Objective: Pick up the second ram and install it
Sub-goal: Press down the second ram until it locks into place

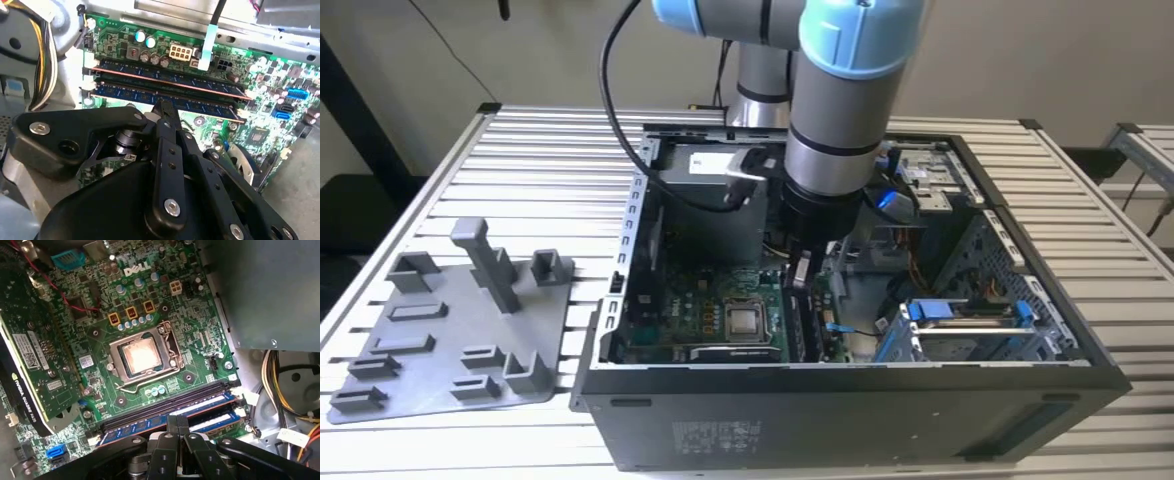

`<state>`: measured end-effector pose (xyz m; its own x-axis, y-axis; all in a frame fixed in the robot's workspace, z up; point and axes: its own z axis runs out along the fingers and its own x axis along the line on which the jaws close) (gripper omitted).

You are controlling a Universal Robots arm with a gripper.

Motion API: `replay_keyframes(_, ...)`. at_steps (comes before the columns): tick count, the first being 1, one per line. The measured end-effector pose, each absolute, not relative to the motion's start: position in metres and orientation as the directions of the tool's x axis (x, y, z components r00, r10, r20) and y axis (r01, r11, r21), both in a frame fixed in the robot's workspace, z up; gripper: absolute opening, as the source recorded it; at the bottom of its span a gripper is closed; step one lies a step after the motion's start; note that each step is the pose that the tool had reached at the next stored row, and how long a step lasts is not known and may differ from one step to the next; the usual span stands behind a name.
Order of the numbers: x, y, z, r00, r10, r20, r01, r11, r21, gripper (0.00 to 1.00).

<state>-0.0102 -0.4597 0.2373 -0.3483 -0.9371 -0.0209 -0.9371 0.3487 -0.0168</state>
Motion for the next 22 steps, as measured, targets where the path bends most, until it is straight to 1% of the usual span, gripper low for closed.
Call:
replay_keyframes(11, -0.014, -0.460, 0.234, -0.266, -0.964, -0.025, -0.963, 0.267, -0.026, 0.11)
replay_keyframes(16, -0.014, -0.460, 0.233, -0.264, -0.964, -0.026, -0.964, 0.265, -0.026, 0.11)
replay_keyframes(22, -0.014, -0.460, 0.226, -0.264, -0.964, -0.026, -0.964, 0.265, -0.027, 0.11)
